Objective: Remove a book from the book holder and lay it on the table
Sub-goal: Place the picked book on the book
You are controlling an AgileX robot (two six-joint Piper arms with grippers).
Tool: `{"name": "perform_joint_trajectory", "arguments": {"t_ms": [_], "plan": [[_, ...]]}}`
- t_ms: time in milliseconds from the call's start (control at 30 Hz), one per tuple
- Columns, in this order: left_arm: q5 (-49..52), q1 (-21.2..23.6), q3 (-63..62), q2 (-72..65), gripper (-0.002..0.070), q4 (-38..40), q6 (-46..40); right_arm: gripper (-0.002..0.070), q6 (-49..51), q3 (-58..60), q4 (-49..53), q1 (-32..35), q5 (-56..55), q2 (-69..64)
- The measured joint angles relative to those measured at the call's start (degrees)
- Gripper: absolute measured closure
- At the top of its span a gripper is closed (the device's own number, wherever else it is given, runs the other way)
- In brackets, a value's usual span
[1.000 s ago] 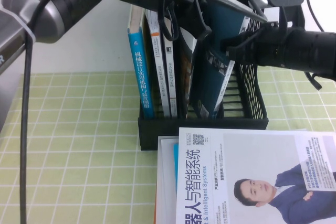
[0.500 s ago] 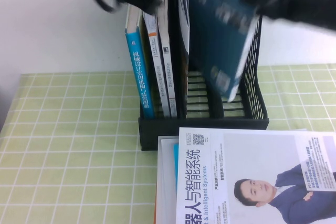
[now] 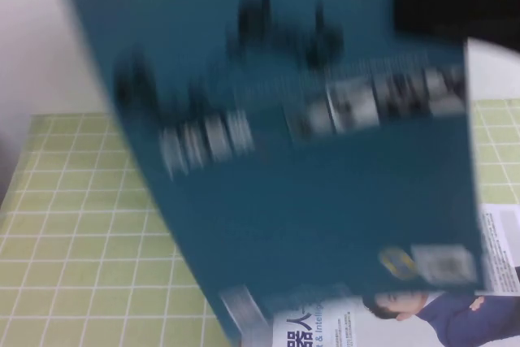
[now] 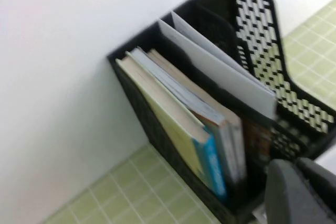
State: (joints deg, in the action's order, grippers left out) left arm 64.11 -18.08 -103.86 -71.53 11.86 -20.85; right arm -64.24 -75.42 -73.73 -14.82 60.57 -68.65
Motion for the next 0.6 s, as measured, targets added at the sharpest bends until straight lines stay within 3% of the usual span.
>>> {"name": "perform_joint_trajectory", "arguments": {"t_ms": [133,300,433,600], "plan": [[-0.60,0.00,9.34,7.16,0.0678,2.41,0.39,0.0545,7.05,-4.63,19.02,-1.50,10.36,0.05],[-4.12,0.00,24.46,17.92,0.0678,6.10,2.53,0.0545,14.01,-8.36,41.03,-5.61,9.97,0.95],[-7.67,0.00,37.15,26.60,0.0678,11.29,4.43,0.0545,20.08,-8.76,59.73,-12.44,4.85,1.05],[-11.67,0.00,49.71,34.16,0.0678,13.57,4.97,0.0545,32.17,-9.07,82.59,-25.55,3.59,-1.09]]}}
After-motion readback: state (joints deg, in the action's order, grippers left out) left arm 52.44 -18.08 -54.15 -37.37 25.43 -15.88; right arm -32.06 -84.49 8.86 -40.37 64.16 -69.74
